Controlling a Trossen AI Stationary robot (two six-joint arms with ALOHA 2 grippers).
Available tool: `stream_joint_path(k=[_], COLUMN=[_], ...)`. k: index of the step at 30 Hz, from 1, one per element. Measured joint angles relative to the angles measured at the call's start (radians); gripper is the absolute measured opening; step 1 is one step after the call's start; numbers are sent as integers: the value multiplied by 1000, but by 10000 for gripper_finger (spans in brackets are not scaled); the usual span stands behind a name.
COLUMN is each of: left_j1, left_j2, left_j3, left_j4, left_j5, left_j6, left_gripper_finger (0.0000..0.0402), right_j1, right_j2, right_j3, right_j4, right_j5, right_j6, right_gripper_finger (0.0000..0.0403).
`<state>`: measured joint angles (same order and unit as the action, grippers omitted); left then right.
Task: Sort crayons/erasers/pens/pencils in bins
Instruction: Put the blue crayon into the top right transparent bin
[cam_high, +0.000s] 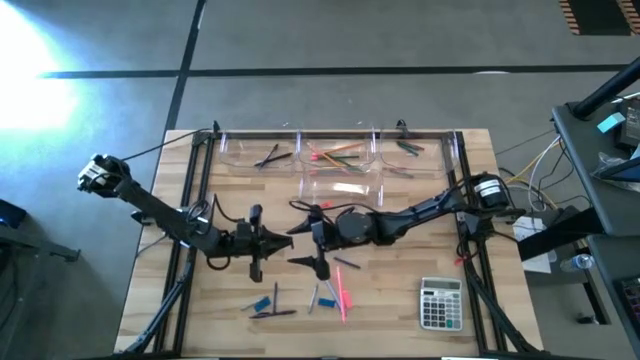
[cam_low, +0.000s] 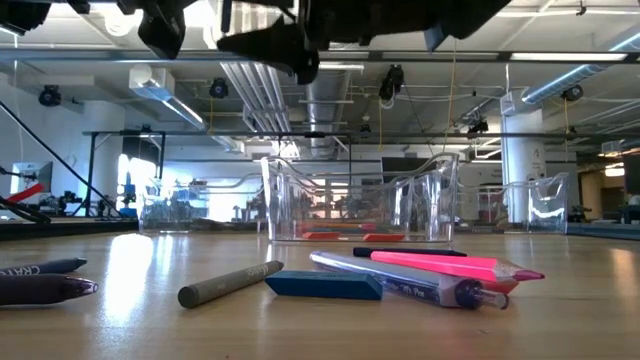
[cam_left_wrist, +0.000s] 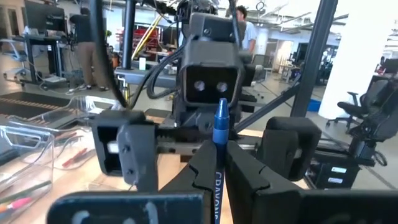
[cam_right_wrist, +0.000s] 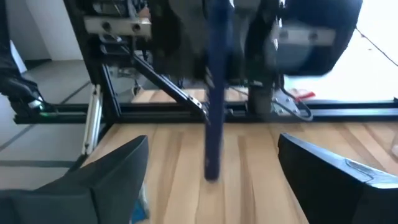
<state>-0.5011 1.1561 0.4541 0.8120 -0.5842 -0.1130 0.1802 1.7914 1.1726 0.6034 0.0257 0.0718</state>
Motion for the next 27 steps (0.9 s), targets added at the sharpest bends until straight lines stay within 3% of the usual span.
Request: stream_joint_path(k=[6, 23, 27], left_j1=[0, 1, 1], left_j2=[2, 2, 2], left_j3=[0, -2, -2], left_j4=[0, -9, -10], left_j5=[3, 5, 6], left_j6=[-11, -11, -10], left_gripper_finger=[0, 0, 0], right_j1=[1, 3, 3], right_j2=[-2, -2, -2], right_j3=[0, -4, -4], right_j4=[6, 7, 3], right_j5=[0, -2, -3], right_j6=[-4, -33, -33], right_gripper_finger=[283, 32, 22])
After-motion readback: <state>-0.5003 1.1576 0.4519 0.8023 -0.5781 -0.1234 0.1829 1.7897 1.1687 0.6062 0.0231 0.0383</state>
